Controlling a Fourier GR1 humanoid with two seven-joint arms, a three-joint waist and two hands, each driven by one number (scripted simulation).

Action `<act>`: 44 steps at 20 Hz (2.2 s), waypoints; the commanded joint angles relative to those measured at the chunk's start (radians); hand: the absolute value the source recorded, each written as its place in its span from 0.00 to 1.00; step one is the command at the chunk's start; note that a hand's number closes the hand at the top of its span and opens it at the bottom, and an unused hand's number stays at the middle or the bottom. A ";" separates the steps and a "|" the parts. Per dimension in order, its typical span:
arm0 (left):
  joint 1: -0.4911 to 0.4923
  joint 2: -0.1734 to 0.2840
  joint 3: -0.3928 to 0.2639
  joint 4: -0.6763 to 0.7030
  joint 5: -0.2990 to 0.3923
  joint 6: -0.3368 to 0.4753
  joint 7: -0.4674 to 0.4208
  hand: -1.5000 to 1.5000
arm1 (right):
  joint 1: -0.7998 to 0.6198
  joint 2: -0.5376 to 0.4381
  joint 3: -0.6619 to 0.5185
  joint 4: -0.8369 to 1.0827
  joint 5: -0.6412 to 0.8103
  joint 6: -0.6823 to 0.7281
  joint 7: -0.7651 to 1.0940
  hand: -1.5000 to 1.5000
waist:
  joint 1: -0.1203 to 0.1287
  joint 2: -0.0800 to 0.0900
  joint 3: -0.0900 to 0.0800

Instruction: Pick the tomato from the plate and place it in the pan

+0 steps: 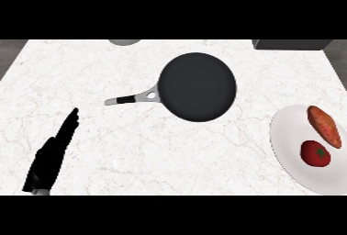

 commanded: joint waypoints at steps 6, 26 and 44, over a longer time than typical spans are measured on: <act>-0.006 -0.050 -0.002 0.030 -0.046 -0.001 0.001 0.50 | -0.148 0.042 0.115 0.139 0.038 0.179 0.124 0.00 | 0.000 0.001 0.000; -0.052 -0.082 0.068 0.001 -0.077 -0.062 0.077 0.50 | -0.171 0.152 0.214 0.197 0.115 0.172 0.224 0.00 | -0.012 -0.002 0.000; 0.011 -0.126 0.110 0.007 -0.118 -0.110 -0.001 0.50 | -0.138 0.289 0.253 0.277 0.252 0.140 0.151 0.00 | -0.007 -0.001 0.000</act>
